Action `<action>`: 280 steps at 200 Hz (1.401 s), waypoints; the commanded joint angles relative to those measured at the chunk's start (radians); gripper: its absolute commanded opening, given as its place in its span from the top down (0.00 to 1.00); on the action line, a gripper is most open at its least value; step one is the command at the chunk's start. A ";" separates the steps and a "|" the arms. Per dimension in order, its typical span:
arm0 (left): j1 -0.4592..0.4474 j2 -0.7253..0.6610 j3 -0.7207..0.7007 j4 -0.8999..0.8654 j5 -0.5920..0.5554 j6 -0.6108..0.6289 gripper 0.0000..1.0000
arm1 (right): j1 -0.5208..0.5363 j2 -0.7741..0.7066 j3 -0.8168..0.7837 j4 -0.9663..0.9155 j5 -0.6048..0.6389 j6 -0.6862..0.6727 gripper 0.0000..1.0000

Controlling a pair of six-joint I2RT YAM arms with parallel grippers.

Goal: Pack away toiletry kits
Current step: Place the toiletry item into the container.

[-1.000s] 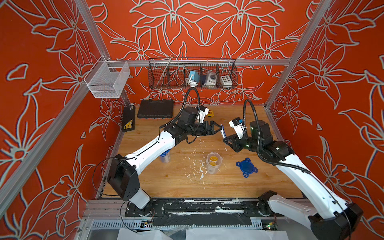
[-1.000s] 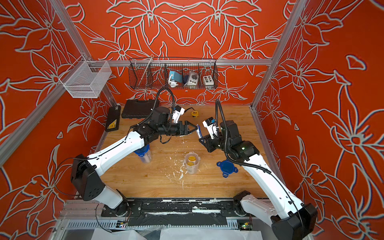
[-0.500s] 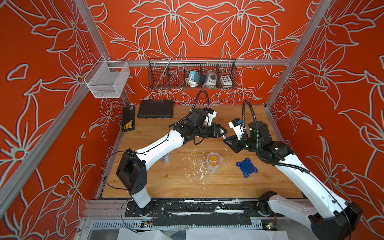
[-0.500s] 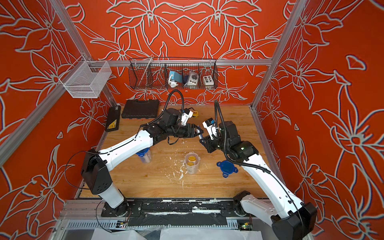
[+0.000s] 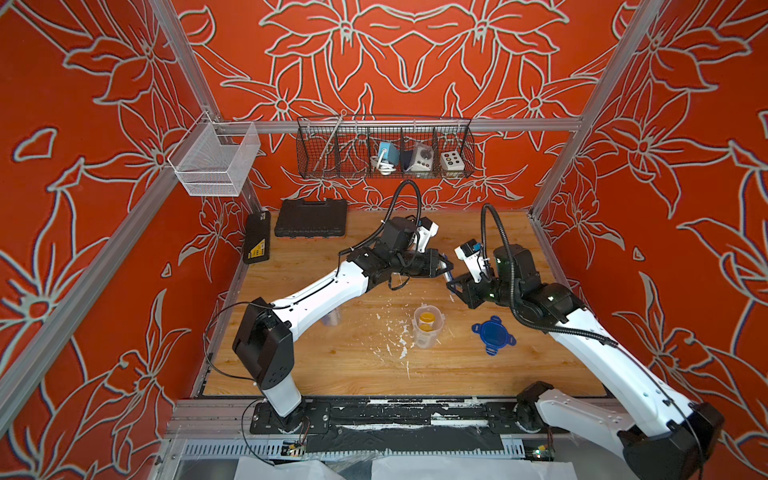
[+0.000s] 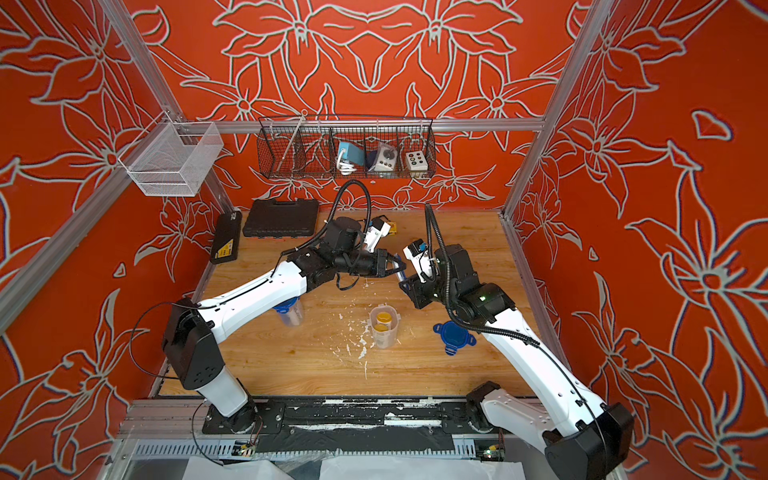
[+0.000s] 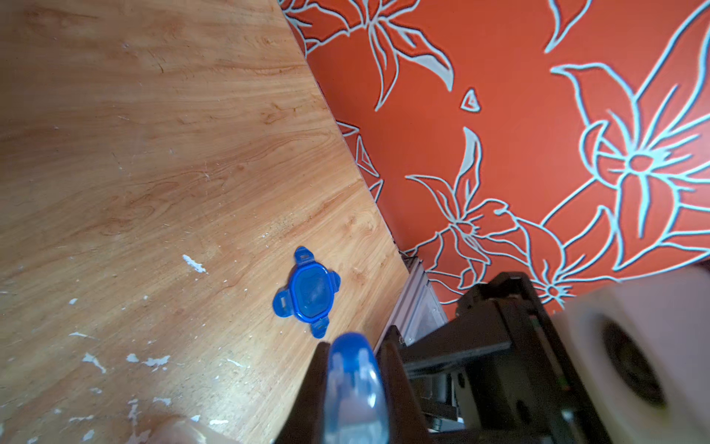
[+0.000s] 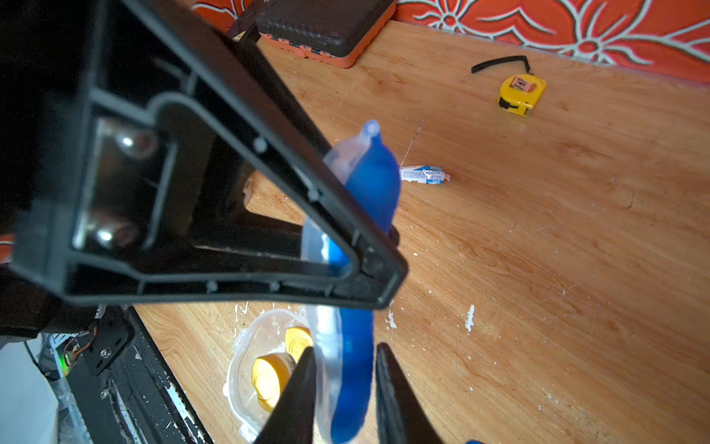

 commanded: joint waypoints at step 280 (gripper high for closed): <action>-0.230 -0.266 -0.475 0.279 -0.358 0.414 1.00 | -0.176 0.028 0.125 -0.167 0.244 0.202 0.08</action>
